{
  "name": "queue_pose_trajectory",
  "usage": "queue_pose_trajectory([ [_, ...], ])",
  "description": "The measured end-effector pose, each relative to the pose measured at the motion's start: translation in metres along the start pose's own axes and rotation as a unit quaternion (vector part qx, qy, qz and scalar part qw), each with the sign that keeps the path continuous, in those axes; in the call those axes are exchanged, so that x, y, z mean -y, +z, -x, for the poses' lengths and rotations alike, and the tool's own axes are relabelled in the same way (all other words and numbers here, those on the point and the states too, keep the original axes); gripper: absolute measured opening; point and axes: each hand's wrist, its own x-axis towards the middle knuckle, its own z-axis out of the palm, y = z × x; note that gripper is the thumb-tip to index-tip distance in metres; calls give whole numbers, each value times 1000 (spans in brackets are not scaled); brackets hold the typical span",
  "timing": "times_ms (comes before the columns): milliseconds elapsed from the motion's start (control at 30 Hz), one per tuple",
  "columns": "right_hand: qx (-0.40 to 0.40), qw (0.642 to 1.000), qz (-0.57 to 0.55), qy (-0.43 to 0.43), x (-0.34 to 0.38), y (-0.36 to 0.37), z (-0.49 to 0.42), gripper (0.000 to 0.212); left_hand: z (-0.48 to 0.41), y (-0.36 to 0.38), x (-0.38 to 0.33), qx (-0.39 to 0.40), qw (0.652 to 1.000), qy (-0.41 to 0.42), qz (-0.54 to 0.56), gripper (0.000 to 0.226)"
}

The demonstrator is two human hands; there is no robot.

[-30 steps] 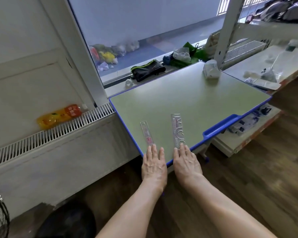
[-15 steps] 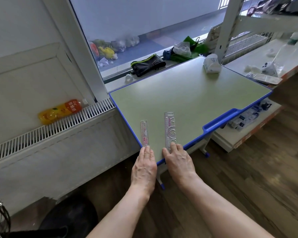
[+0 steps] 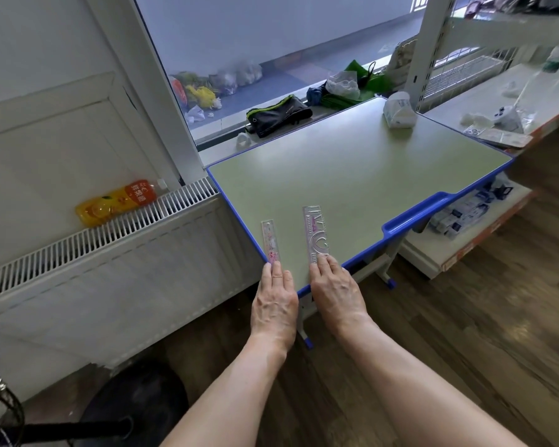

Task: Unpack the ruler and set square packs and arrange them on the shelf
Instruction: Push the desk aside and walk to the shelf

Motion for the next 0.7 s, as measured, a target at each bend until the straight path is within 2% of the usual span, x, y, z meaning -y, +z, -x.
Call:
queue_pose_trajectory([
  [133, -3, 1000, 7, -16, 3, 6, 12, 44, 7, -6, 1, 14, 999, 3, 40, 60],
  [300, 7, 1000, 22, -18, 13, -2, 36, 45, 19, -17, -2, 12, 1000, 2, 16, 58],
  [567, -10, 999, 30, -9, 23, -52, 94, 39, 62, -85, -22, 8, 1000, 6, 16, 27],
  [700, -13, 999, 38, 13, 21, -90, 138, 38, 82, -123, -46, 32, 999, 25, -21, 29],
])
